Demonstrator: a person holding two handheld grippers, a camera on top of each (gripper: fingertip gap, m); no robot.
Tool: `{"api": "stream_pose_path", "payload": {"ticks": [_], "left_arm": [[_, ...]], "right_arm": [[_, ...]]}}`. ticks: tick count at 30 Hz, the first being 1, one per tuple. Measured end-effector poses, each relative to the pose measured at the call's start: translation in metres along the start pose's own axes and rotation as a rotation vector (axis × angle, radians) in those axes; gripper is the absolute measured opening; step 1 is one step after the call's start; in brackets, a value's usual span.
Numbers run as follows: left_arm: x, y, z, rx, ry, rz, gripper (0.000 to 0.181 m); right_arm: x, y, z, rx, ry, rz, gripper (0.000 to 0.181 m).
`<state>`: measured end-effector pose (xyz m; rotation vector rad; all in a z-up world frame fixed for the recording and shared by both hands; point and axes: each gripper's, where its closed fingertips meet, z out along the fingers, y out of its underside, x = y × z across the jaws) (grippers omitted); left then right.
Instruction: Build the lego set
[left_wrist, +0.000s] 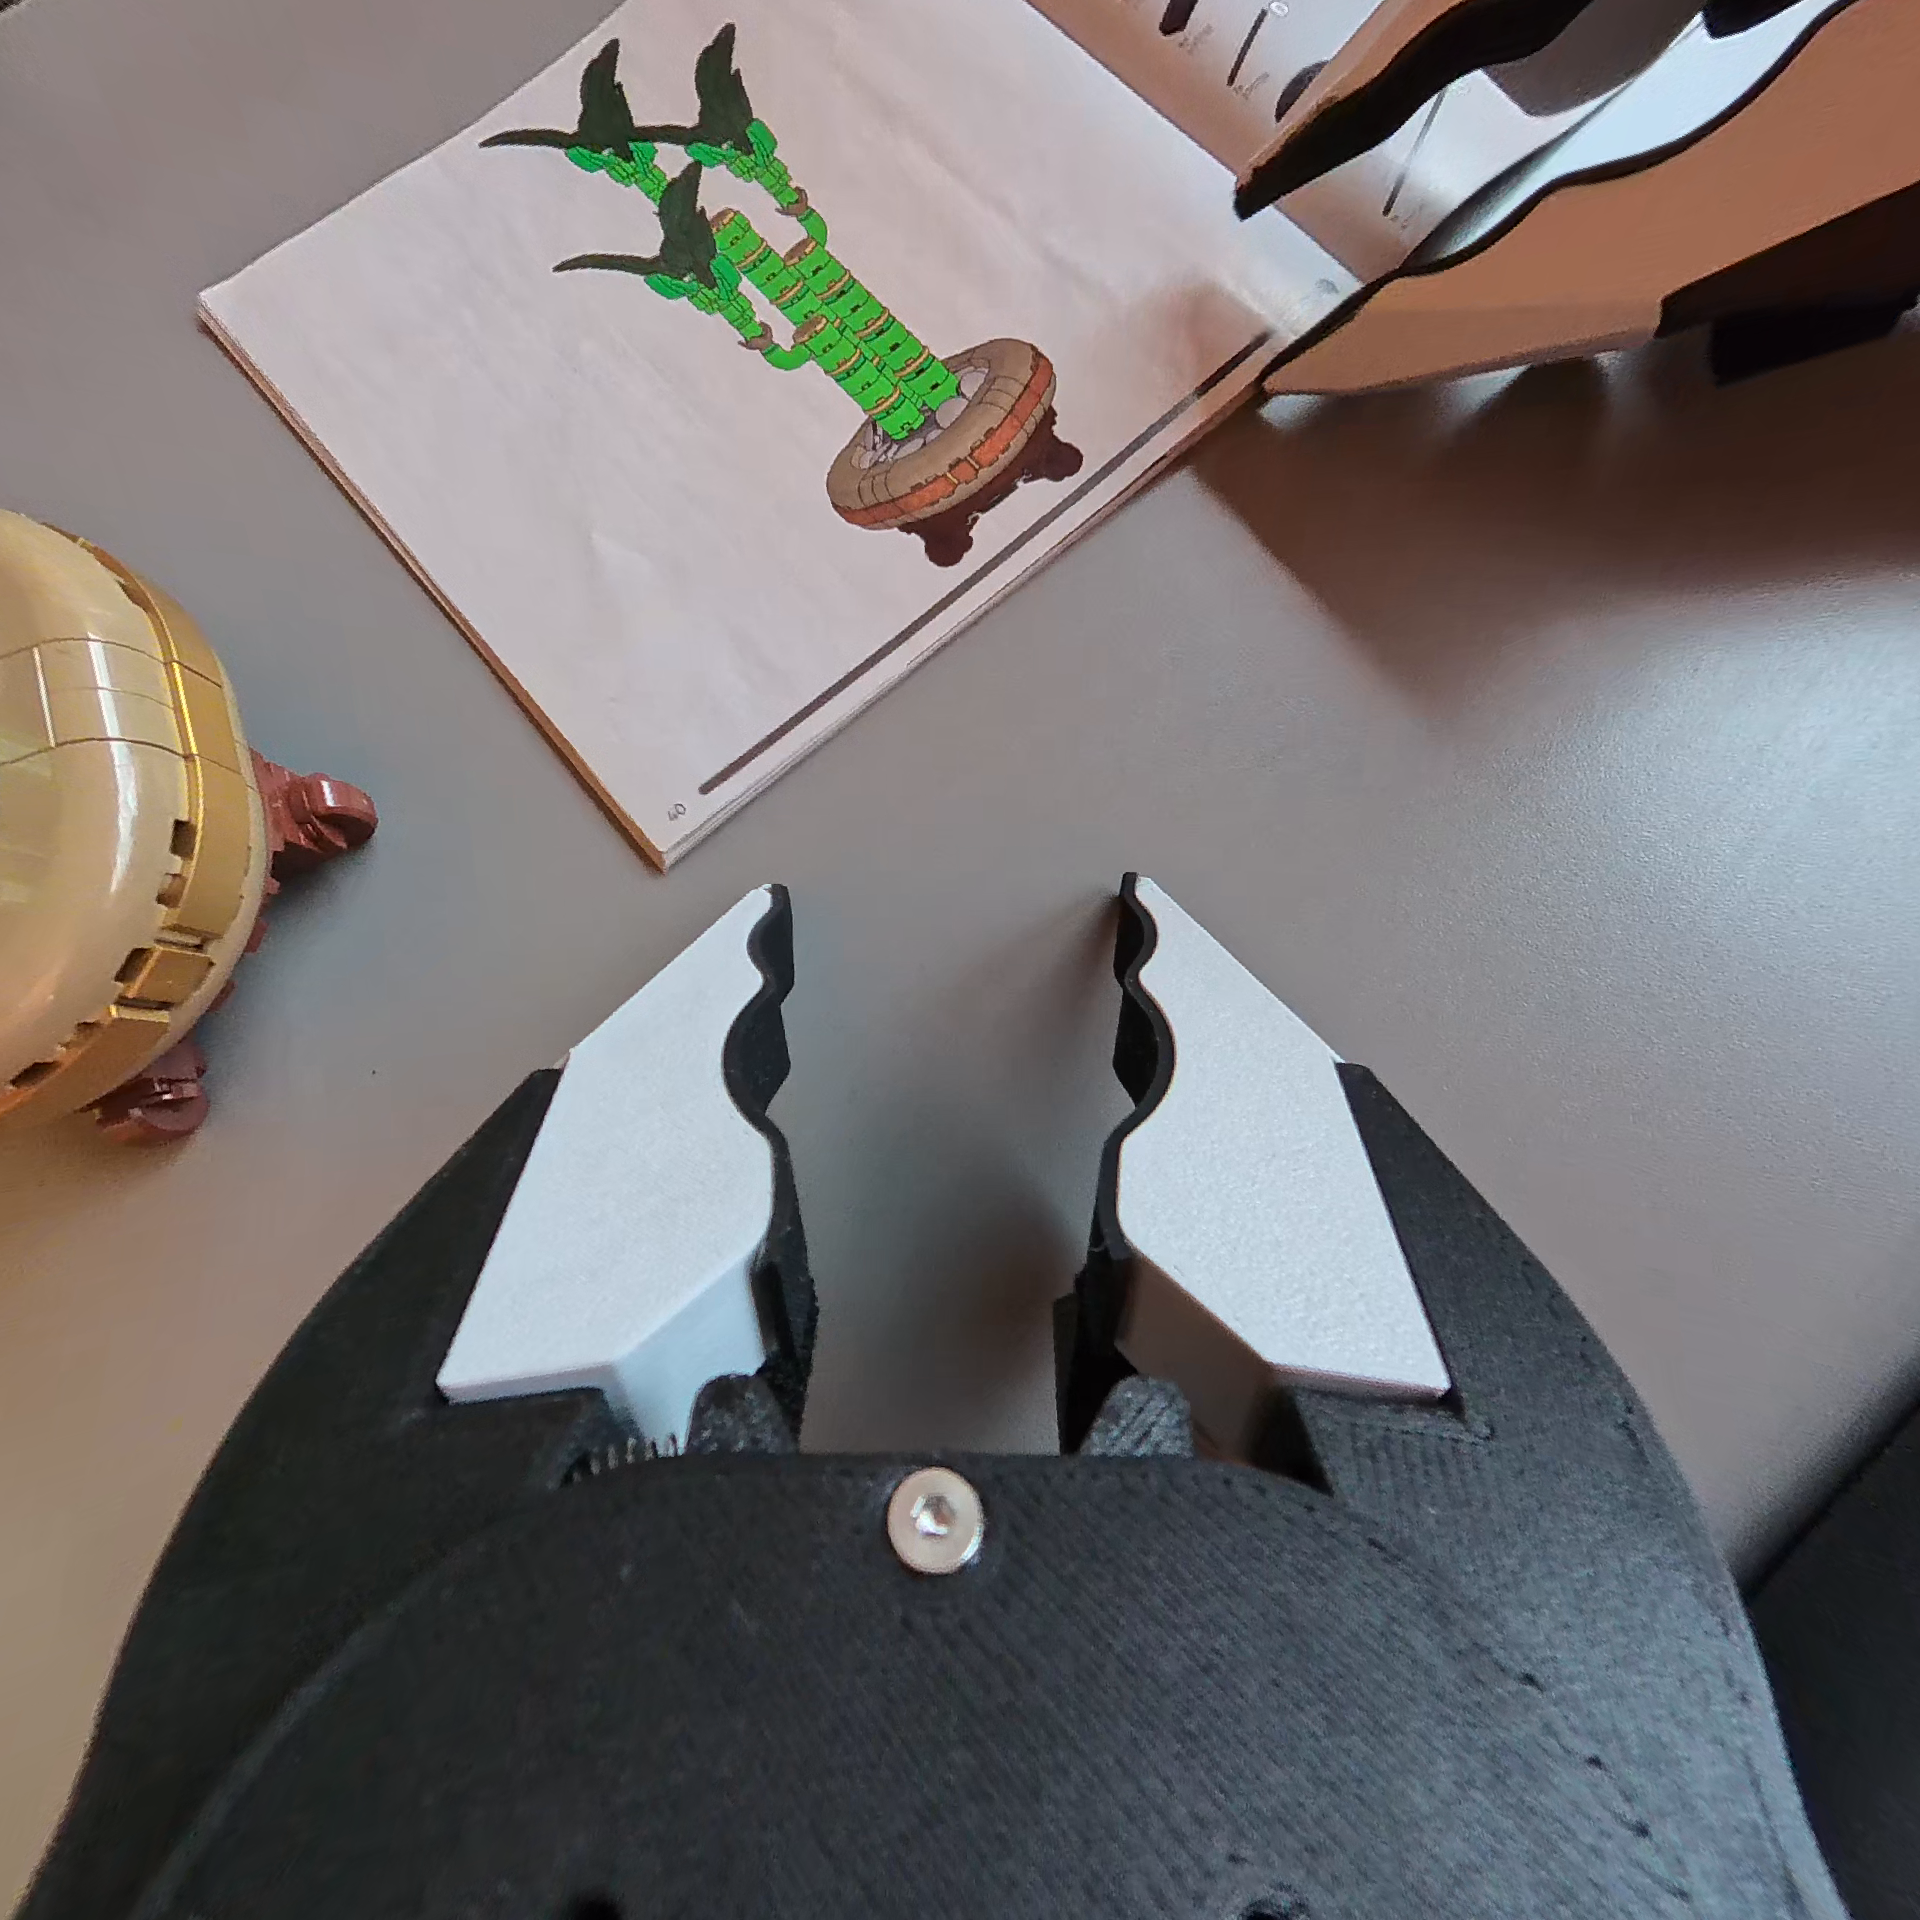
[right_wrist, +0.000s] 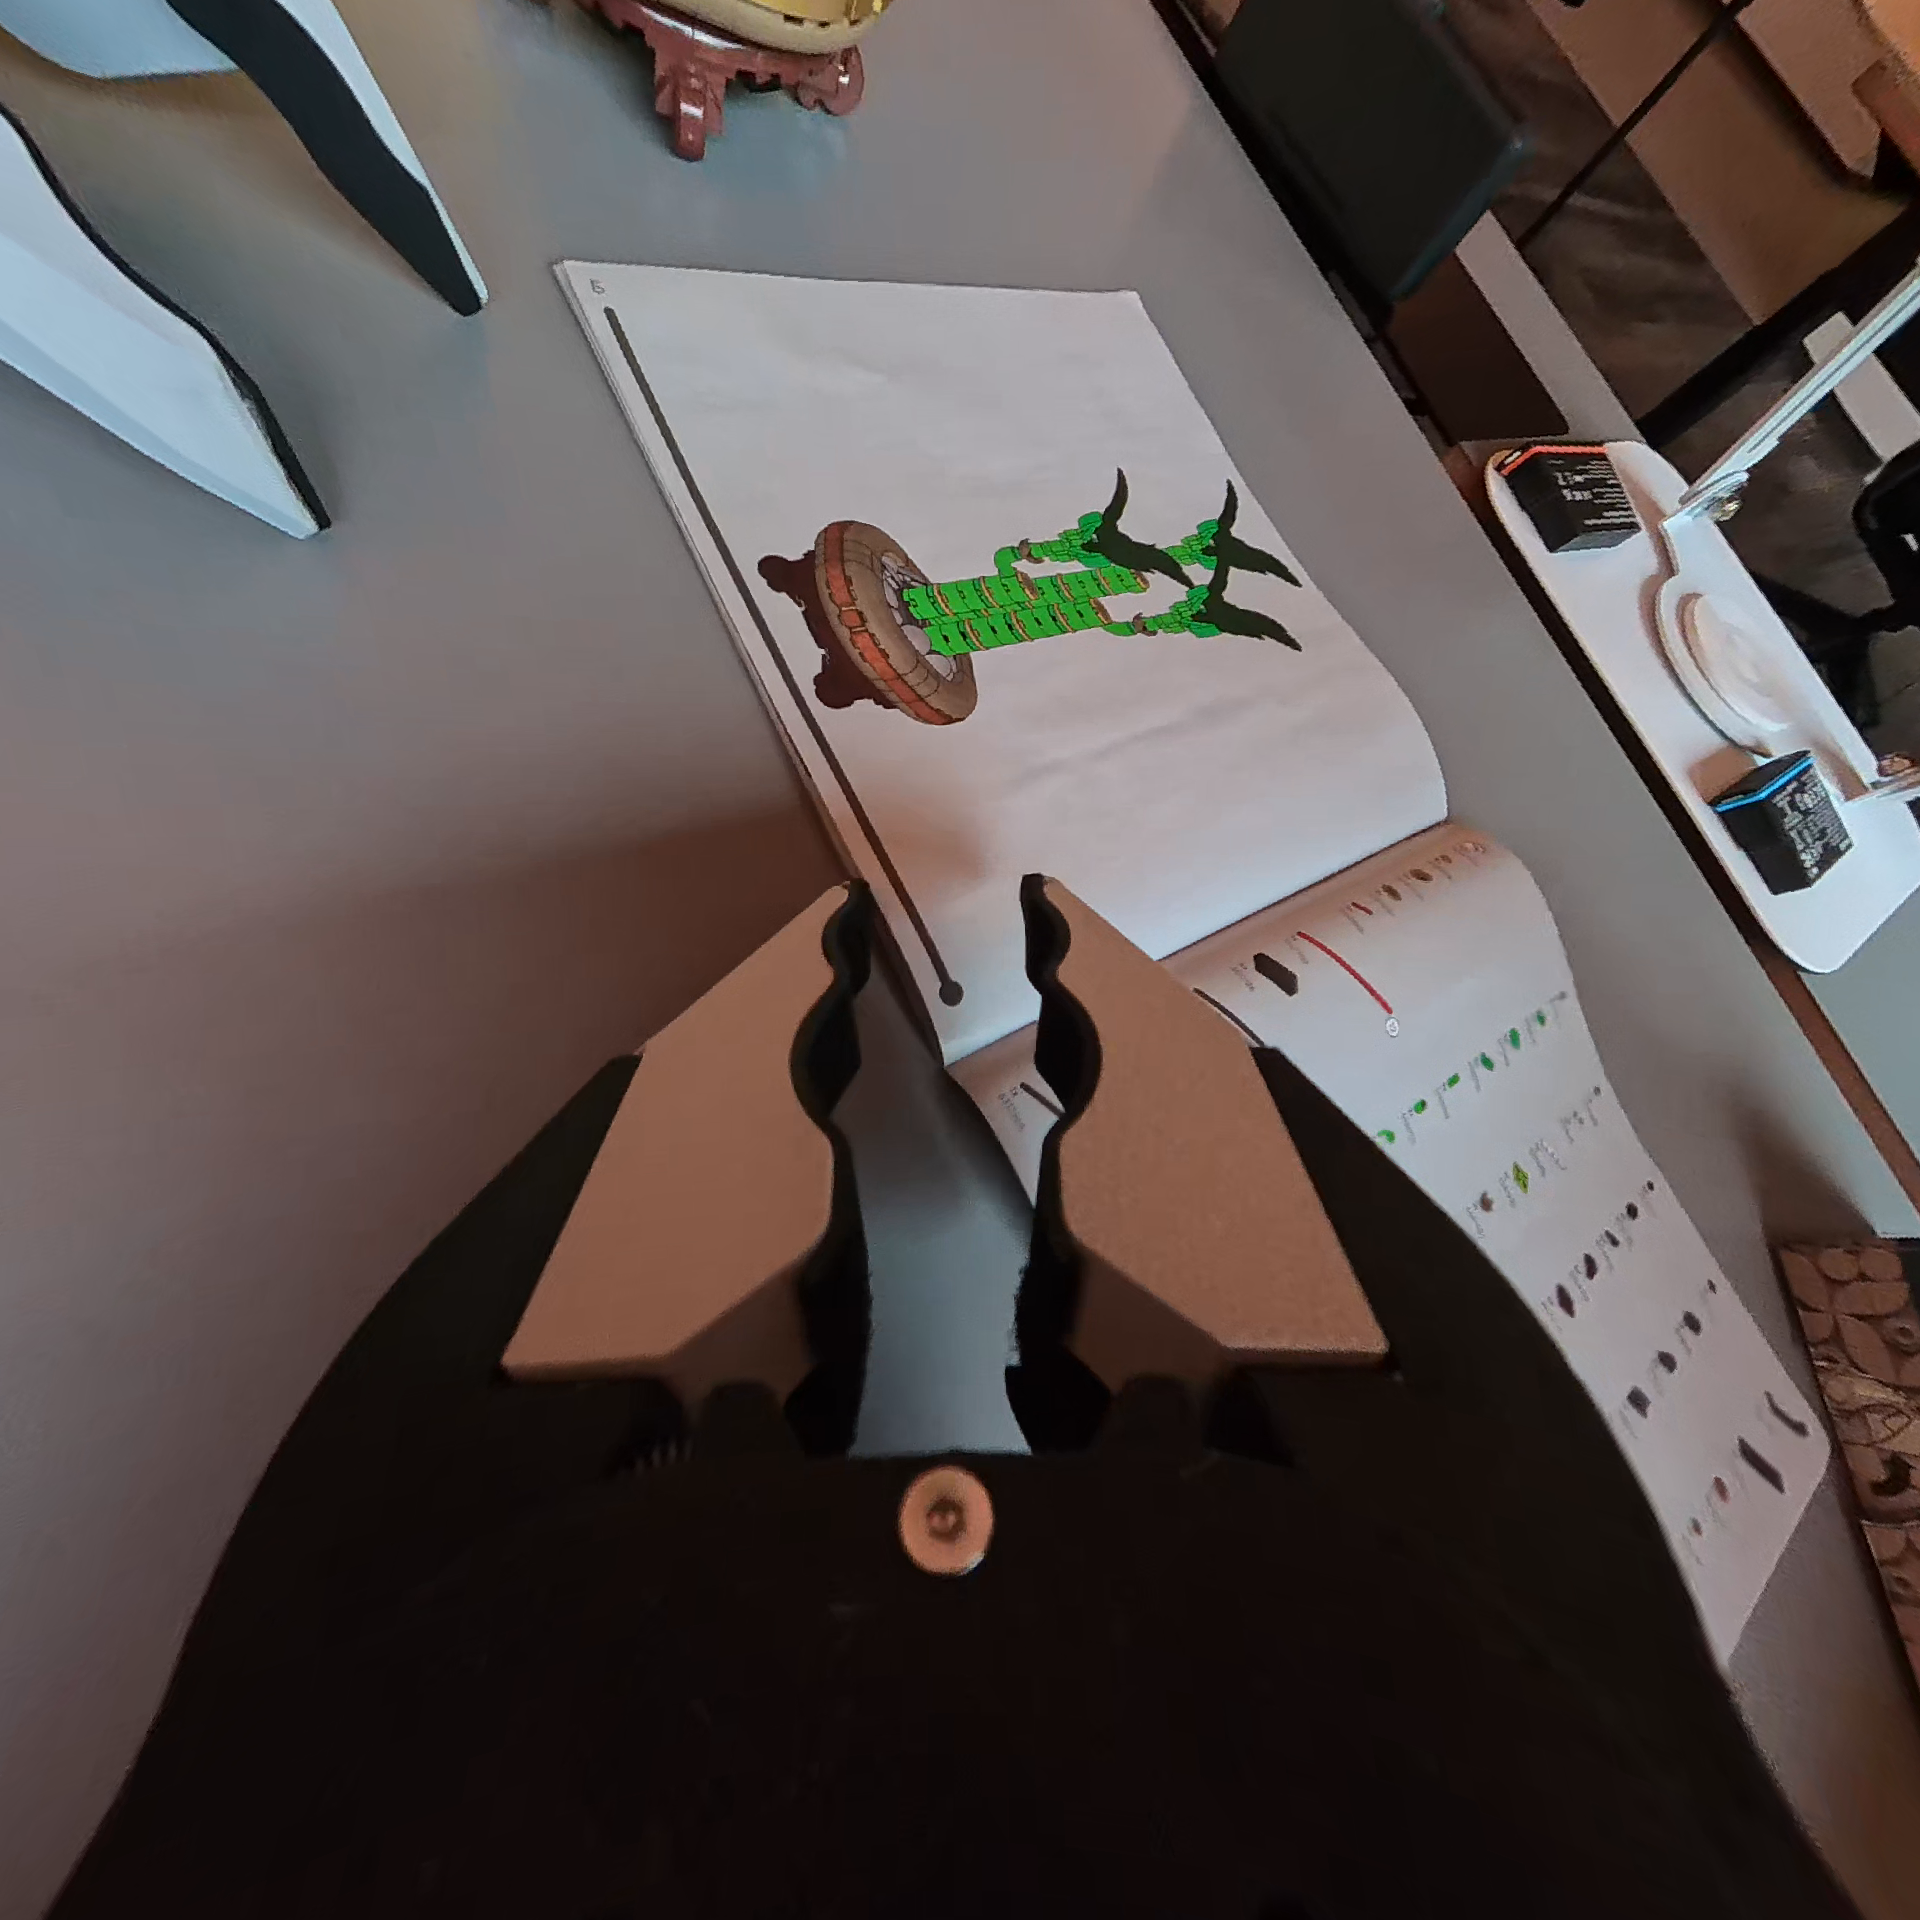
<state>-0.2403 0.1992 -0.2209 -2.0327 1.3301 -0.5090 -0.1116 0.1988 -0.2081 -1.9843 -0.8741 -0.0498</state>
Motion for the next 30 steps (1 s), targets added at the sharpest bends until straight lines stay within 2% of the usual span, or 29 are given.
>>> {"api": "stream_pose_path", "payload": {"ticks": [18,22,25,30], "left_arm": [[0.0,0.0,0.0,0.004,0.004,0.0,0.061],[0.0,0.0,0.0,0.003,0.004,0.0,0.061],[0.0,0.0,0.0,0.003,0.004,0.0,0.061],[0.0,0.0,0.0,0.004,0.004,0.0,0.061]], "right_arm": [[0.007,0.002,-0.01,0.03,-0.013,0.058,0.029],[0.016,0.0,-0.006,0.043,-0.008,0.174,0.026],[0.021,0.012,-0.001,-0.023,-0.027,0.258,0.025],[0.019,0.017,0.003,-0.063,-0.051,0.261,0.022]]}}
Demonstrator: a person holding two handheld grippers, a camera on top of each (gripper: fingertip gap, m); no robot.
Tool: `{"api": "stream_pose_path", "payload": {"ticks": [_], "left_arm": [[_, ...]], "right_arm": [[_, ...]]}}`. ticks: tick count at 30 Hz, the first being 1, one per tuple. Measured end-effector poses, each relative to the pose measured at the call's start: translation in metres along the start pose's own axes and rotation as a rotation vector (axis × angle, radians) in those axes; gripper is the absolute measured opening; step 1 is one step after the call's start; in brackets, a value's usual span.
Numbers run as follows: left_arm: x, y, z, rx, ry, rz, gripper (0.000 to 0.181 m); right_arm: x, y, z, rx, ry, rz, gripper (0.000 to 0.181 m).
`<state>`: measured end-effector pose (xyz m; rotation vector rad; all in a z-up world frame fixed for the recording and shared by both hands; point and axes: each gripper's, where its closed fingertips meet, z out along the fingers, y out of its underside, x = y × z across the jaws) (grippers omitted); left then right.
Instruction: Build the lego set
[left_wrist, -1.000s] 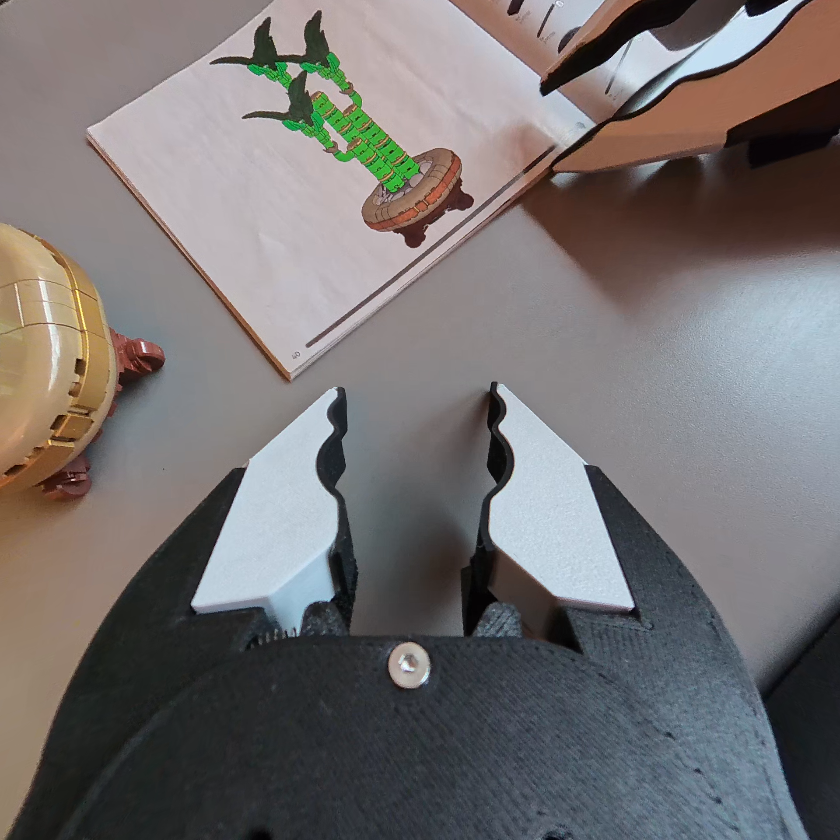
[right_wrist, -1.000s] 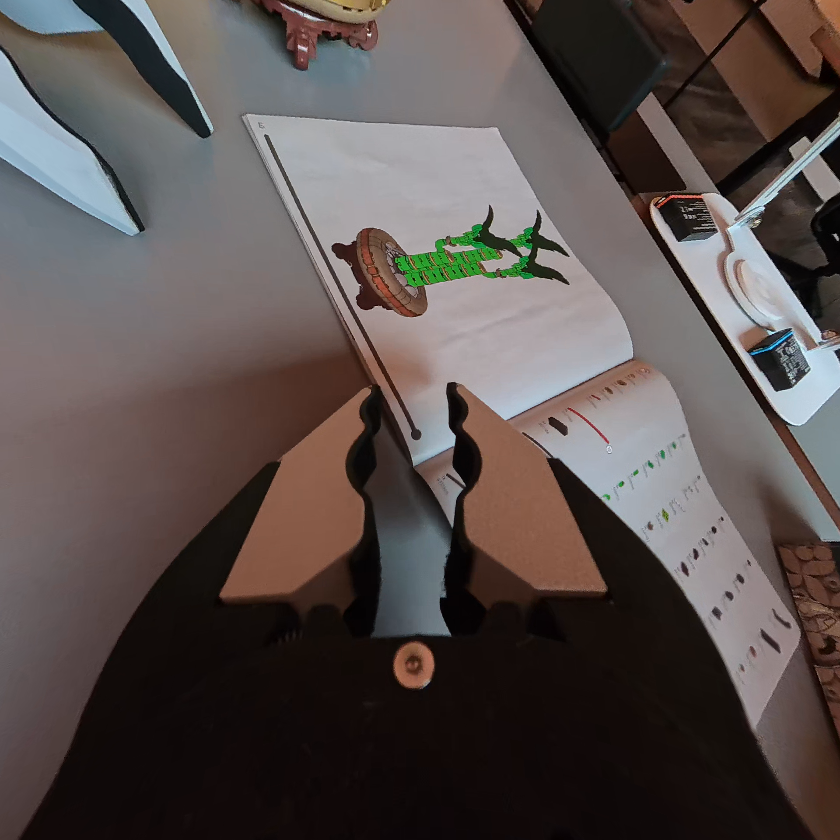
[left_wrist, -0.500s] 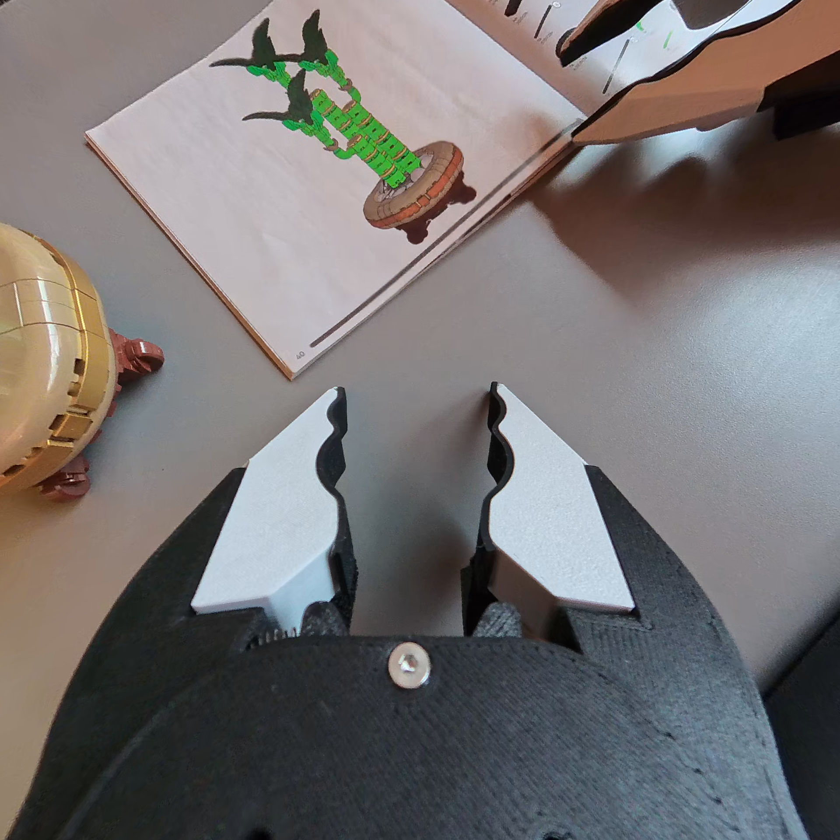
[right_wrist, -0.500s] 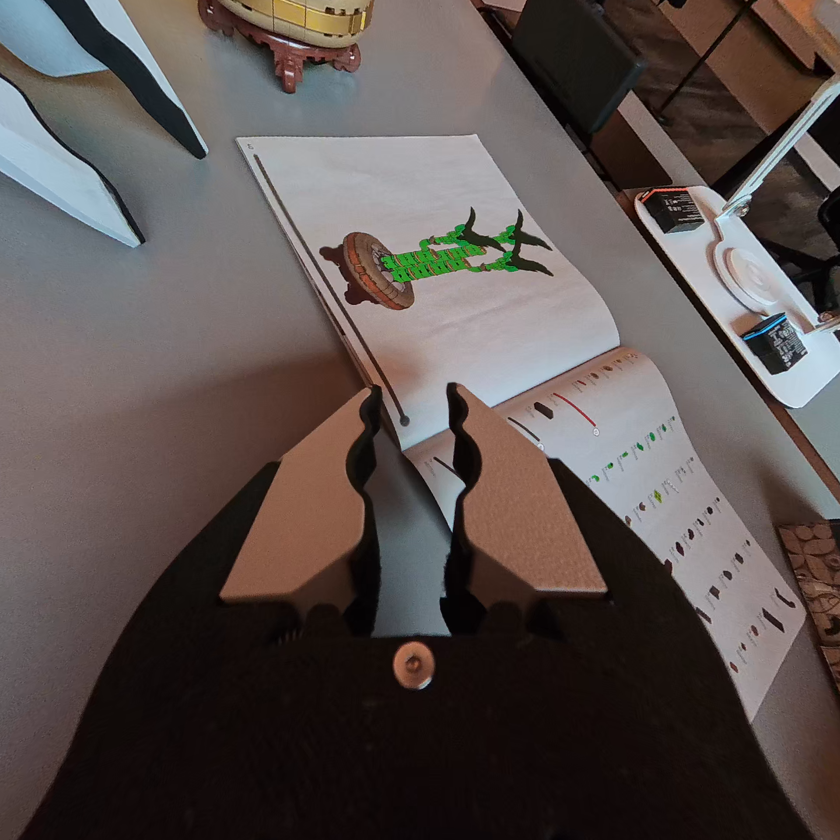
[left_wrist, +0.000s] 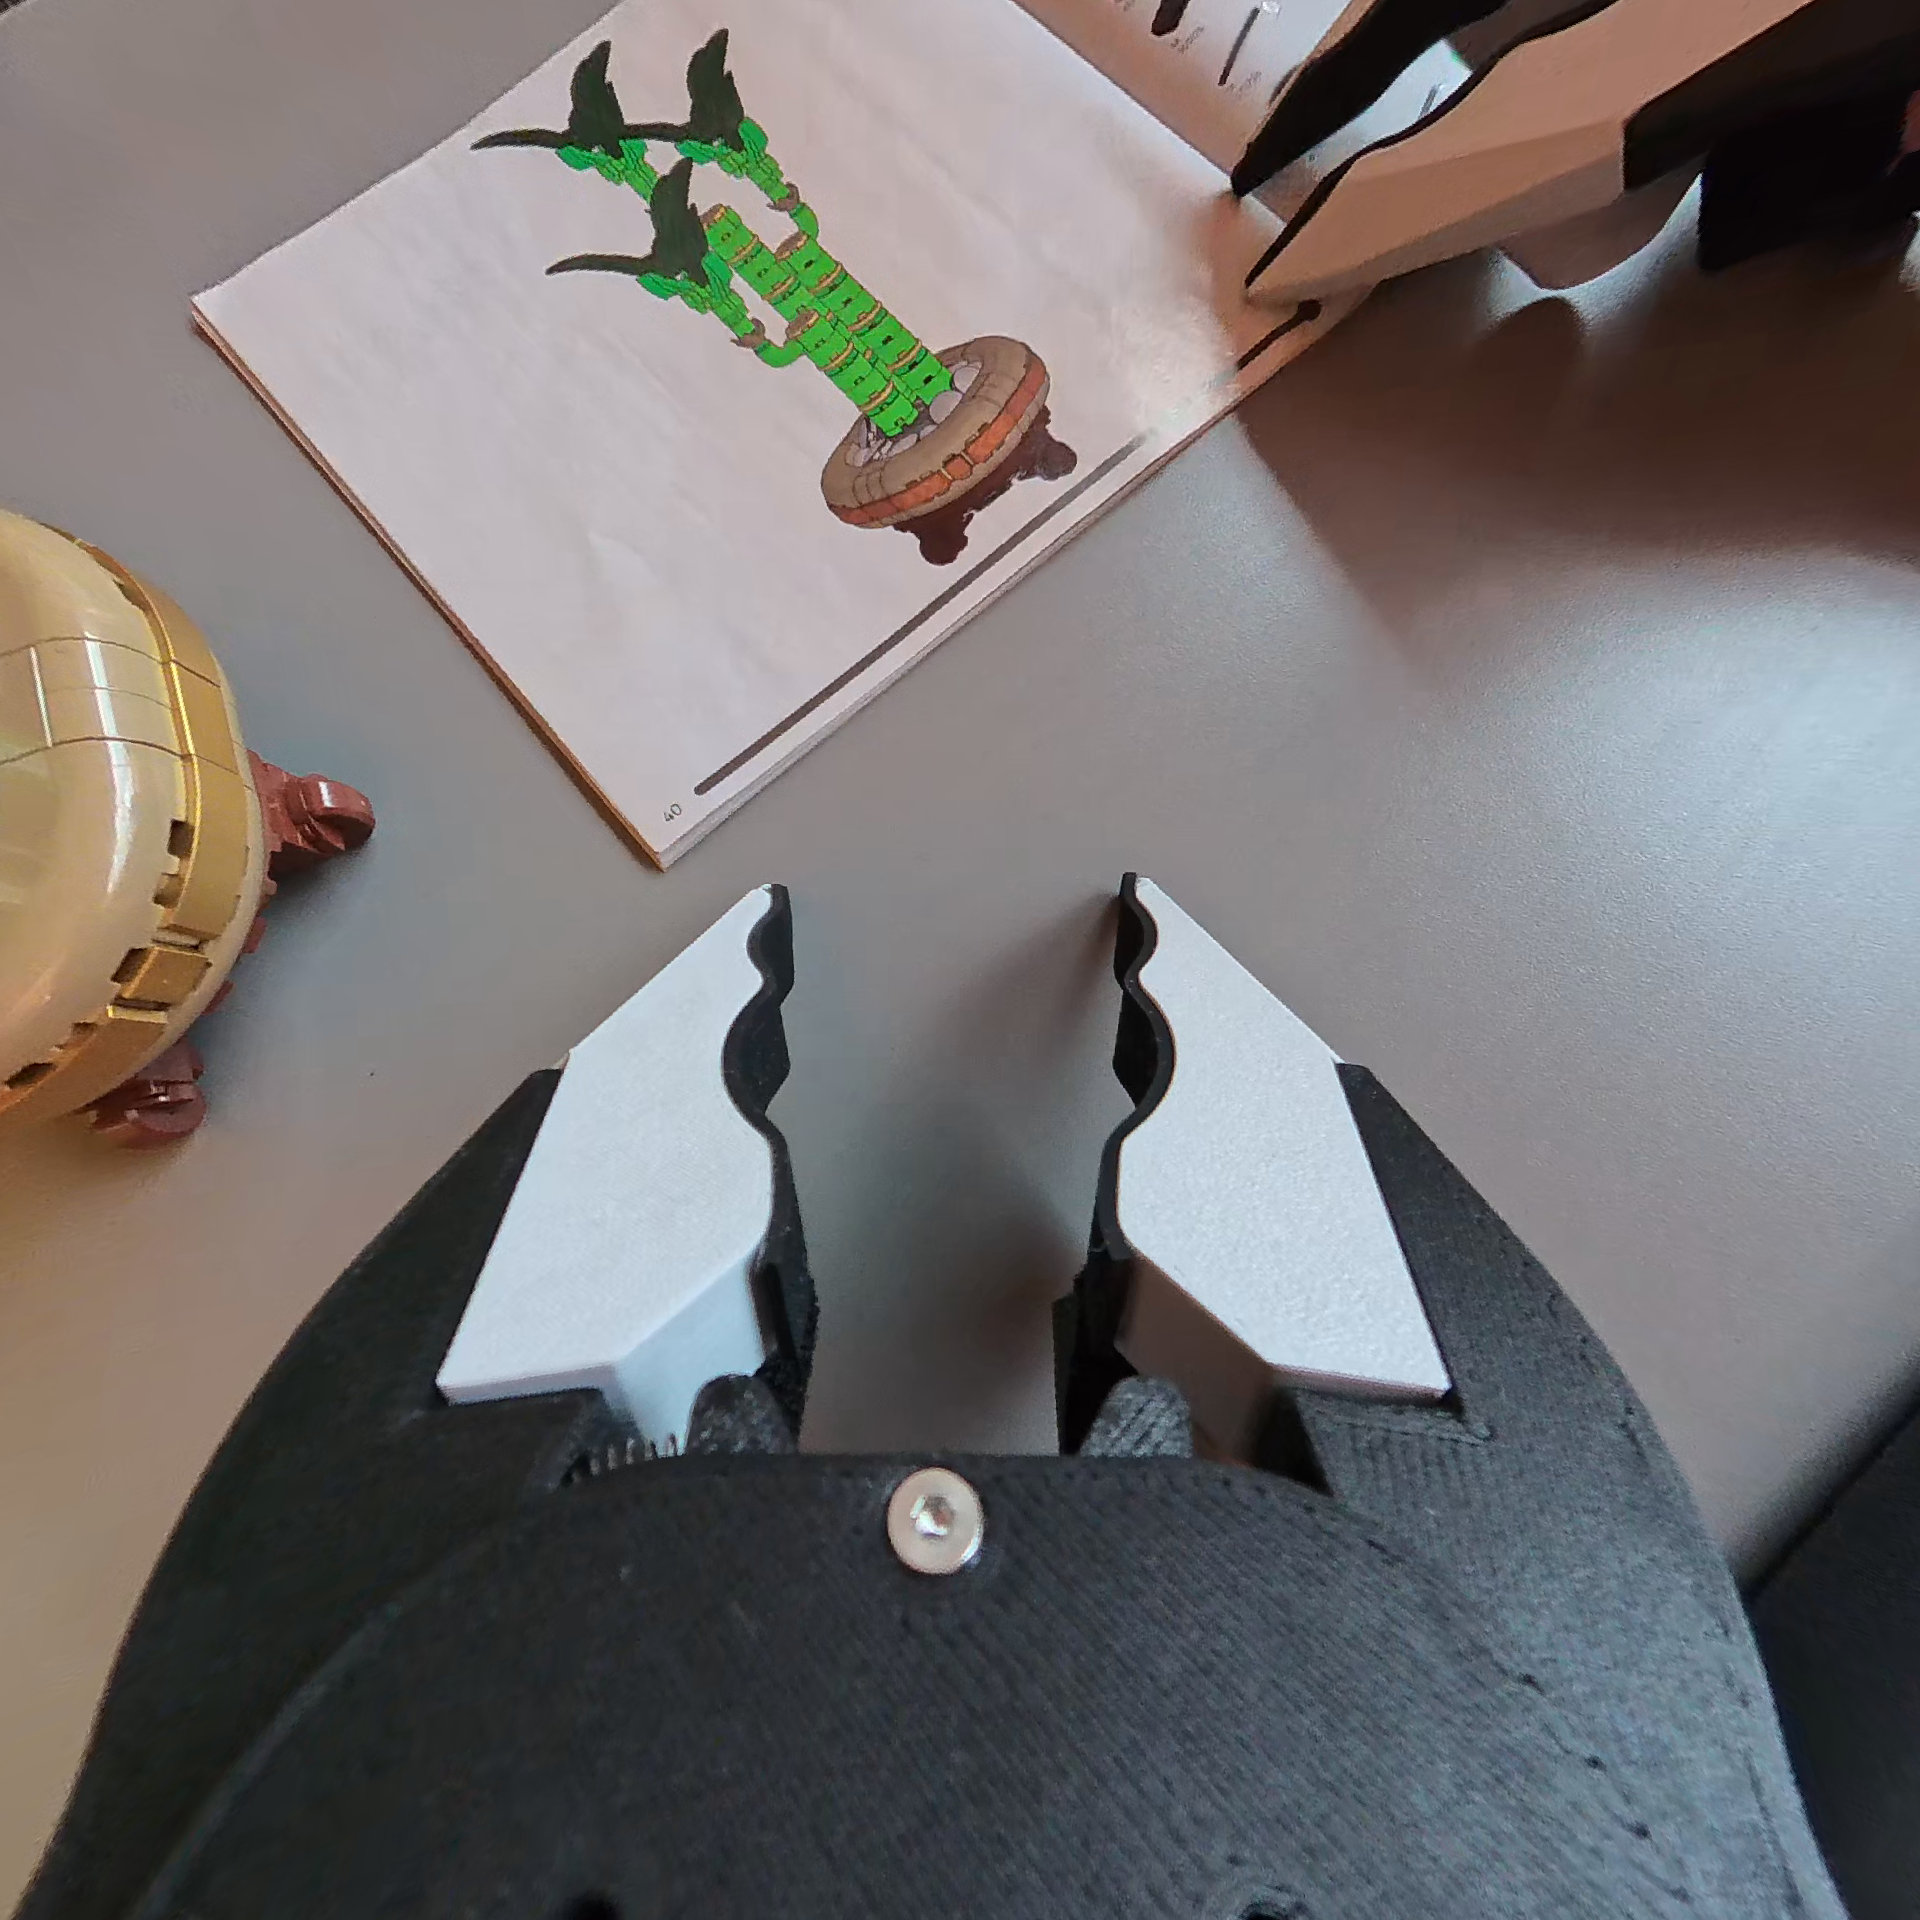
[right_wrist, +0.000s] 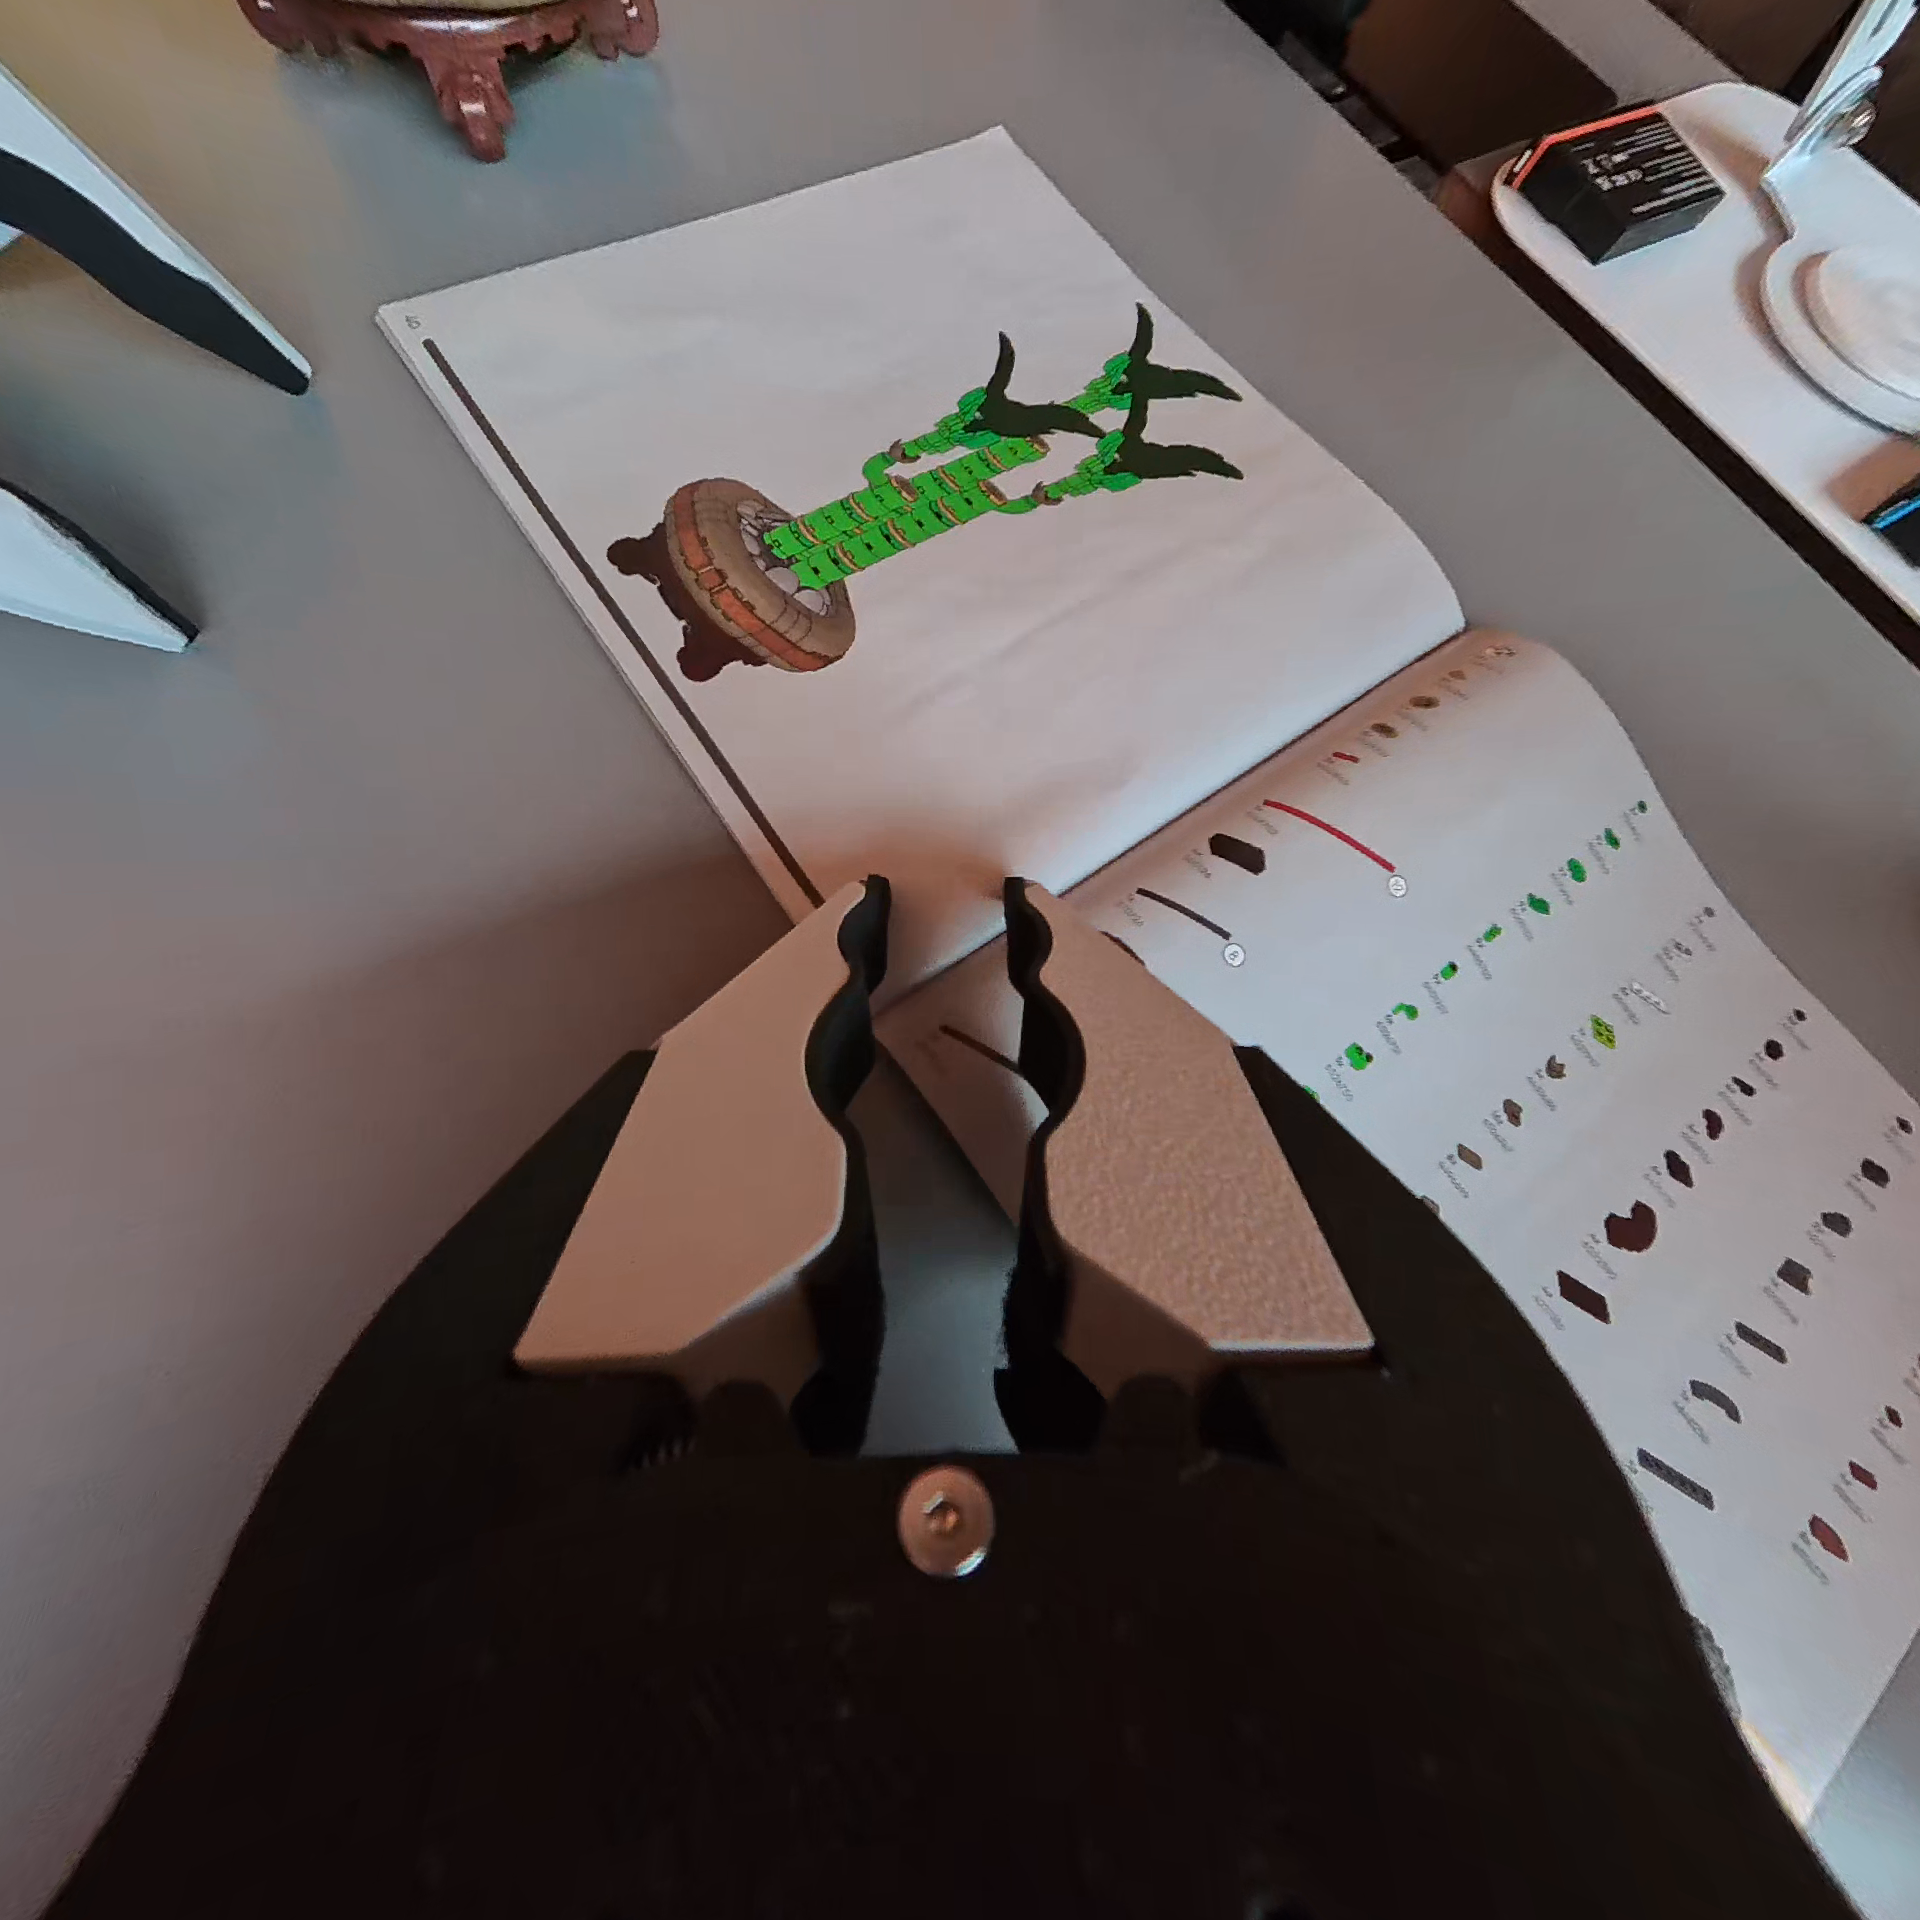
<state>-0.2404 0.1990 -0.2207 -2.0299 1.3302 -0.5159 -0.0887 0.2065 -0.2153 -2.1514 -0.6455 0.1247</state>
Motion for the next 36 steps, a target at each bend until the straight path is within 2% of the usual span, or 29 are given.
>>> {"api": "stream_pose_path", "payload": {"ticks": [5,9,14,22,36], "left_arm": [[0.0,0.0,0.0,0.0,-0.003,-0.001,0.062],[-0.002,0.001,-0.001,0.003,-0.01,-0.009,0.062],[-0.002,0.001,-0.001,0.005,-0.011,-0.011,0.062],[0.0,0.001,-0.001,-0.002,-0.005,-0.005,0.061],[0.0,0.0,0.0,0.021,-0.003,-0.006,0.061]], "right_arm": [[0.003,-0.005,-0.005,0.037,0.016,-0.003,0.024],[0.01,-0.013,-0.033,0.076,0.122,-0.064,0.029],[0.014,0.001,-0.052,-0.006,0.186,-0.067,0.033],[0.02,0.013,-0.049,-0.069,0.164,-0.021,0.035],[0.024,0.016,-0.05,-0.037,0.078,0.093,0.035]]}}
